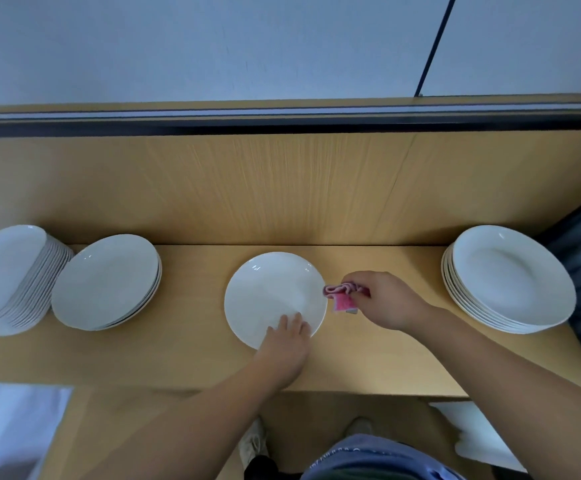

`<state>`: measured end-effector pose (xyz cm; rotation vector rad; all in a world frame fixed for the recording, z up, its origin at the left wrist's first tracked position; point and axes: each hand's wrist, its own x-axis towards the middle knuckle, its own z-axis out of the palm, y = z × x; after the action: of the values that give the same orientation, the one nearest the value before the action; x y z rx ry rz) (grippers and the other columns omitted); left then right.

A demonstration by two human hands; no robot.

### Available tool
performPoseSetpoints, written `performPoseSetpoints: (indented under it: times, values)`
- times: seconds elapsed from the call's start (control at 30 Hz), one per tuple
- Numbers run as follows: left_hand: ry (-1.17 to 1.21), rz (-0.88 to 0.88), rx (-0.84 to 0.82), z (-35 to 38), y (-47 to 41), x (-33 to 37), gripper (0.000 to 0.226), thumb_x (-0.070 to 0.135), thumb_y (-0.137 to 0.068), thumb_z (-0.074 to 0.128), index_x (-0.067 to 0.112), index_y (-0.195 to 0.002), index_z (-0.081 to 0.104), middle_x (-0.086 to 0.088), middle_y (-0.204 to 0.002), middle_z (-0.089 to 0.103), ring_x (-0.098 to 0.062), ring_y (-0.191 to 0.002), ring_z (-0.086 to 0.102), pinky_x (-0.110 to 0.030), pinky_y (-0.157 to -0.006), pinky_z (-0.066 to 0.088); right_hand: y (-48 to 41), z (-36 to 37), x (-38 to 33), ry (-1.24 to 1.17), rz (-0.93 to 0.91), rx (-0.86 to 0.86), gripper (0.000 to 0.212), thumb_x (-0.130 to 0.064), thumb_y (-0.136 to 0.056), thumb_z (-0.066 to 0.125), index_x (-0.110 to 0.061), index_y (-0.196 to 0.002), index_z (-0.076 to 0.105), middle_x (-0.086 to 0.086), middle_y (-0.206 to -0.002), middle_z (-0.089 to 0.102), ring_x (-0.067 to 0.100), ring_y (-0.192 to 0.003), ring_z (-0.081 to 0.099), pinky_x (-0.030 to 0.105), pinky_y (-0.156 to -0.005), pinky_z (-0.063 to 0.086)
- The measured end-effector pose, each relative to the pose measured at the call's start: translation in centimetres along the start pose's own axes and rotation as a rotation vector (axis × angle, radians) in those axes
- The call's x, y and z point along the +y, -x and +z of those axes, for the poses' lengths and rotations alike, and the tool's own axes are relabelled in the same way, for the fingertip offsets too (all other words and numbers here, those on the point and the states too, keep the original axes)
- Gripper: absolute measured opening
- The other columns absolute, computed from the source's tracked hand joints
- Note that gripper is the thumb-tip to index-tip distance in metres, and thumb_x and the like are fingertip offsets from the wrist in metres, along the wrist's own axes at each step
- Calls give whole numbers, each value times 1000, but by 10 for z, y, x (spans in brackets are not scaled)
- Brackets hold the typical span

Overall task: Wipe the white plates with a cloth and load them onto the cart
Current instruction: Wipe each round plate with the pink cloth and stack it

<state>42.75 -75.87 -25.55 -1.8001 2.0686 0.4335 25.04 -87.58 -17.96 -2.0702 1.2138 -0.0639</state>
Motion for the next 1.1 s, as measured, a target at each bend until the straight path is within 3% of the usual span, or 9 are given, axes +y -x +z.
performPoseSetpoints:
  times: [0.17, 0.23, 0.33, 0.4, 0.57, 0.63, 0.8, 1.0, 1.1]
  values:
    - [38, -36, -23, -9, 6, 2, 51, 0, -97, 37, 2, -146, 23, -14, -158, 15, -34, -136, 32, -48, -95, 44, -4, -10, 6, 7, -48, -13, 20, -13, -89, 46, -24, -84, 62, -8, -76, 59, 14, -69, 52, 29, -58, 39]
    - [50, -50, -4, -21, 10, 1, 51, -2, -95, 38, 3, -145, 27, -16, -153, 28, -33, -128, 44, -47, -92, 47, -6, -15, 6, 5, -57, -12, 21, -14, -90, 46, -26, -85, 63, -9, -77, 60, 13, -70, 53, 30, -59, 40]
    - [37, -111, 51, -44, 16, -4, 49, -5, -91, 41, 4, -139, 34, -16, -122, 58, -33, -100, 63, -42, -75, 51, -8, -23, 1, 2, -83, 0, 19, -17, -91, 47, -25, -85, 63, -9, -77, 61, 13, -69, 54, 29, -58, 39]
    - [-10, -145, 63, -62, 19, -8, 49, -7, -86, 43, 5, -132, 36, -13, -108, 62, -33, -87, 65, -37, -62, 43, -9, -30, -5, -4, -100, 14, 19, -19, -92, 47, -26, -86, 63, -8, -76, 61, 12, -68, 53, 28, -57, 38]
    - [-38, -243, 124, -107, 23, -12, 38, -6, -84, 42, 5, -120, 41, -9, -105, 60, -29, -85, 64, -31, -50, 27, -11, -50, -13, -22, -148, 64, 18, -17, -93, 48, -22, -89, 64, -6, -79, 63, 18, -74, 57, 32, -60, 42]
    - [4, -280, 165, -119, 23, -10, 31, -2, -88, 40, 7, -118, 40, -9, -102, 63, -29, -83, 64, -32, -53, 30, -12, -58, -13, -22, -170, 71, 18, -17, -93, 47, -21, -91, 65, -3, -82, 64, 21, -77, 59, 37, -66, 48]
    - [151, -316, 272, -131, 20, 3, 16, 15, -98, 41, 10, -113, 42, -6, -101, 62, -30, -81, 63, -32, -56, 32, -10, -71, -12, -6, -189, 68, 19, -17, -95, 47, -23, -93, 65, -4, -81, 63, 18, -75, 56, 36, -68, 47]
    - [419, -408, 359, -143, 13, 11, 24, 27, -103, 33, 13, -117, 47, -6, -98, 63, -24, -81, 56, -37, -69, 44, -9, -79, -6, -31, -181, 71, 22, -22, -96, 47, -31, -103, 65, -8, -90, 66, 15, -83, 61, 36, -74, 50]
    - [537, -428, 392, -141, 12, 11, 26, 29, -103, 33, 16, -118, 49, -3, -101, 63, -23, -88, 59, -39, -76, 49, -12, -80, -7, -28, -215, 65, 19, -20, -96, 46, -25, -94, 65, -4, -81, 65, 18, -75, 58, 34, -66, 46]
